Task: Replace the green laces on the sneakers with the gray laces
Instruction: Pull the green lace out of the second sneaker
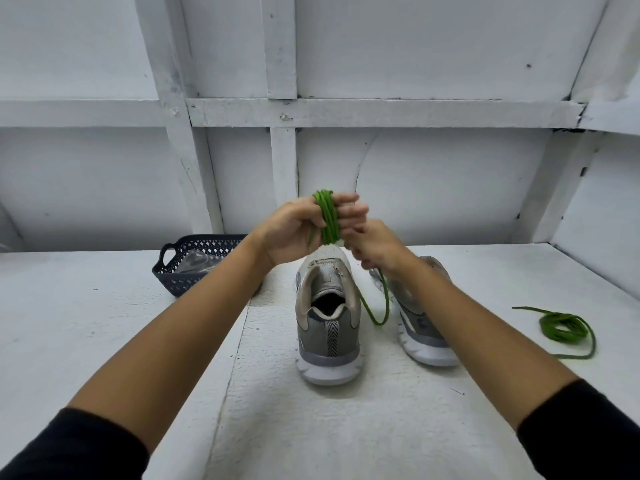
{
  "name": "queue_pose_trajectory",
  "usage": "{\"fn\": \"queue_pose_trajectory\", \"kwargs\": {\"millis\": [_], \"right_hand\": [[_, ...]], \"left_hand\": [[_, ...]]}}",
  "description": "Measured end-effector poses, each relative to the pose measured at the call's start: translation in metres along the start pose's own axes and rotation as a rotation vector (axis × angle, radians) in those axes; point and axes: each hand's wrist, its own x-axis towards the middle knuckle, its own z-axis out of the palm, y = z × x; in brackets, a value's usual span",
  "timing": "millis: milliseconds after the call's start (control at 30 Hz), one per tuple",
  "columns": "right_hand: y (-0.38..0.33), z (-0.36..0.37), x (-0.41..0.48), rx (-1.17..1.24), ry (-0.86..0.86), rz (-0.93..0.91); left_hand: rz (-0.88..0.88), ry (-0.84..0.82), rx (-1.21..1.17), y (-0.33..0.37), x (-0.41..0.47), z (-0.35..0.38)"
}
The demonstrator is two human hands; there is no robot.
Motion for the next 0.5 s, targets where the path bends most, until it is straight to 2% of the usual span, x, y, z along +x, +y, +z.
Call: {"fn": "queue_pose_trajectory", "kwargs": {"millis": [100,200,367,500], "right_hand": [[0.003,0.010,-0.020,-0.124,-0.102,-0.065],[-0.016,0.008,-0.037,-0.039,-0.176,-0.124],[-0.056,-0.015,-0.024,-0.027,-0.046,-0.219],[-0.053,-0.022,0.008,0.005,0.060,-0.162]], "left_hand": [[0.082,0.183,0.033,0.005,0.004,-0.012],[0.041,0.274,0.096,0.003,0.003,-0.023],[-0.109,0.073,0.089,-0.009,-0.004,-0.022],[-0.172,-0.072,0.085,-0.011,-0.004,-0.015]]}}
